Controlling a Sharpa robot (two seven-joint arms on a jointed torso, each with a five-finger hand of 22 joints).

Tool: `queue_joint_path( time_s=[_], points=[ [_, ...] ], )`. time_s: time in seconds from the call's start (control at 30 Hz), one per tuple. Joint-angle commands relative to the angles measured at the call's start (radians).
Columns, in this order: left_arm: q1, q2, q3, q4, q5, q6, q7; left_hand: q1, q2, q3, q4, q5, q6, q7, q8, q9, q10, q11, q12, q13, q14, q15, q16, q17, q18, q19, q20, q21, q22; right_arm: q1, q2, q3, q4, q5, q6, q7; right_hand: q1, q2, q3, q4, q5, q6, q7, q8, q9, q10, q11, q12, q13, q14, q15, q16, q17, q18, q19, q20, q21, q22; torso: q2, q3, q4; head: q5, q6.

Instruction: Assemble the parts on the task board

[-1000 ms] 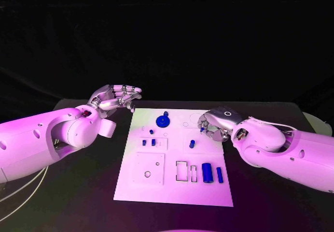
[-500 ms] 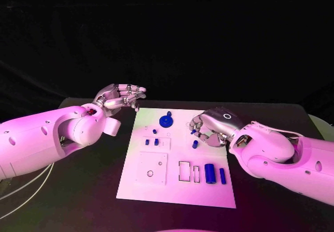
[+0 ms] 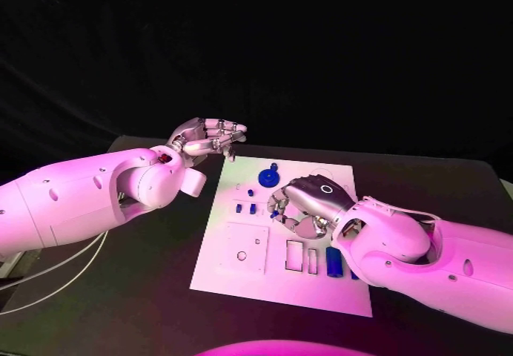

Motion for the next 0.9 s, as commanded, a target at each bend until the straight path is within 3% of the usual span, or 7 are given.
queue_joint_path(
  time_s=[0.03, 0.37, 0.9],
  points=[
    [0.001, 0.005, 0.001, 0.002, 0.006, 0.013, 0.001, -0.001, -0.013, 0.006, -0.002, 0.003, -0.003, 0.001, -0.007, -0.002, -0.007, 0.002, 0.006, 0.0, -0.003, 0.001, -0.005, -0.001, 0.015, 0.003, -0.001, -0.005, -0.001, -0.013, 0.016, -0.002, -0.021, 0.012, 0.032, 0.023, -0.011, 0.004, 0.001, -0.007, -0.006, 0.005, -0.001, 0.001, 0.001, 0.003, 0.003, -0.004, -0.002, 0.055, -0.007, 0.001, 0.018, -0.013, 0.033, -0.006, -0.004, 0.199, 0.001, 0.0002, -0.0032, 0.016, -0.013],
    [0.001, 0.016, 0.001, 0.0, 0.006, 0.011, 0.002, -0.001, -0.013, 0.007, -0.002, 0.003, -0.003, 0.001, -0.007, -0.002, -0.007, 0.002, 0.007, 0.0, -0.003, 0.001, -0.005, -0.001, 0.015, 0.003, -0.001, -0.005, -0.001, -0.054, 0.073, -0.009, -0.076, 0.031, 0.052, 0.044, -0.014, 0.005, 0.001, -0.007, -0.006, 0.004, -0.001, 0.0, 0.001, 0.002, 0.003, -0.005, -0.002, 0.055, -0.007, 0.001, 0.018, -0.013, 0.032, -0.006, -0.004, 0.199, 0.001, 0.0023, -0.0017, 0.035, -0.025],
    [0.001, 0.019, 0.001, -0.001, 0.006, 0.013, 0.002, -0.001, -0.013, 0.007, -0.002, 0.003, -0.003, 0.001, -0.007, -0.002, -0.007, 0.002, 0.007, 0.0, -0.003, 0.001, -0.005, -0.001, 0.015, 0.003, -0.001, -0.005, -0.001, -0.081, 0.112, -0.012, -0.103, 0.034, 0.073, 0.047, -0.016, 0.005, 0.001, -0.007, -0.006, 0.003, 0.0, 0.0, 0.001, 0.002, 0.003, -0.006, -0.002, 0.055, -0.007, 0.001, 0.018, -0.014, 0.034, -0.006, -0.002, 0.2, 0.001, 0.0011, -0.0016, 0.045, -0.032]
  ],
)
